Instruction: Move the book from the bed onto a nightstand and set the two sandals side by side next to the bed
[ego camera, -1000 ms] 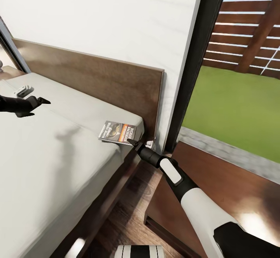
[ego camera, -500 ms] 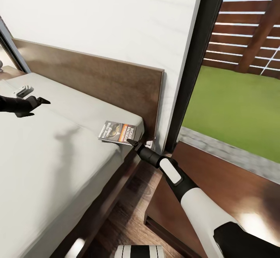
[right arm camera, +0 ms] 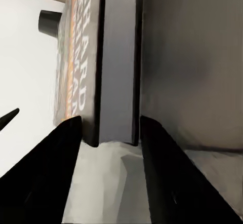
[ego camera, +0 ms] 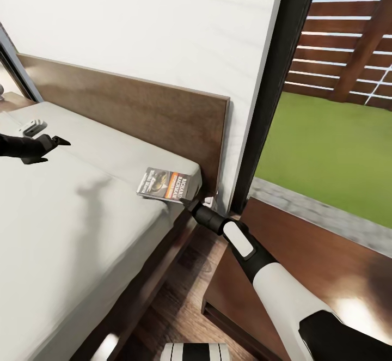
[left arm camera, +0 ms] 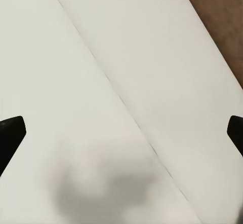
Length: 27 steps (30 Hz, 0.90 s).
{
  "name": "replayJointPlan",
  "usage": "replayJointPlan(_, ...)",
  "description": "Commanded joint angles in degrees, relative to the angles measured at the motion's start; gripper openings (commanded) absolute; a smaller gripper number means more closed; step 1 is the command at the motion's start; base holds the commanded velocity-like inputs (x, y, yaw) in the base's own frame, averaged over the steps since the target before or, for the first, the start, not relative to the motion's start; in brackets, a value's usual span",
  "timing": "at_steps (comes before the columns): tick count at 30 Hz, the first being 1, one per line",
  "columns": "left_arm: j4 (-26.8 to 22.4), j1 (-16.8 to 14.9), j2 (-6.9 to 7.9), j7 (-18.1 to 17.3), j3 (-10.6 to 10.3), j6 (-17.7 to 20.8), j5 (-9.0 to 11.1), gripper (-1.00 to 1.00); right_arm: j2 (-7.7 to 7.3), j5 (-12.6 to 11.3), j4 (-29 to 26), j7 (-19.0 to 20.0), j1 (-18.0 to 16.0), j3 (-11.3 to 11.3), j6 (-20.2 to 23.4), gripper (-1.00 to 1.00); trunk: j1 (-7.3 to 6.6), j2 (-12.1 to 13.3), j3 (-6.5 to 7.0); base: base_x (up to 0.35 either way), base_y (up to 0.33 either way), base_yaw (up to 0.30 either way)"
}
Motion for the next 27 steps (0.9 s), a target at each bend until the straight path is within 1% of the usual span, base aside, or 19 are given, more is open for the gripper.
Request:
replayJointPlan(1, -0.1, 0.0, 0.05, 0.5, -0.1, 0.1, 0.6, 1.00, 0.00, -0.4, 0.0, 0.0, 0.0, 0.1, 0.3, -1.00, -0.01, 0.0, -0.04, 0.000, 0.000, 0.000)
replayJointPlan(9, -0.1, 0.0, 0.05, 0.5, -0.1, 0.1, 0.6, 1.00, 0.00, -0.4, -1.2, 0.2, 0.0, 0.4, 0.6, -1.00, -0.01, 0.0, -0.04, 0.000, 0.000, 0.000)
replayJointPlan(15, -0.1, 0.0, 0.05, 0.5, -0.1, 0.1, 0.6, 1.00, 0.00, -0.5, -1.9, 0.1, 0.0, 2.3, 0.4, -1.00, -0.01, 0.0, -0.04, 0.000, 0.000, 0.000)
replayJointPlan(18, -0.1, 0.0, 0.05, 0.5, -0.1, 0.1, 0.6, 1.00, 0.00, -0.5, -2.0, 0.1, 0.0, 2.7, 0.4, -1.00, -0.01, 0.0, -0.04, 0.000, 0.000, 0.000)
replayJointPlan(27, -0.1, 0.0, 0.07, 0.4, -0.1, 0.1, 0.6, 1.00, 0.00, -0.5, -2.1, 0.1, 0.0, 2.9, 0.3, -1.00, -0.01, 0.0, -0.04, 0.000, 0.000, 0.000)
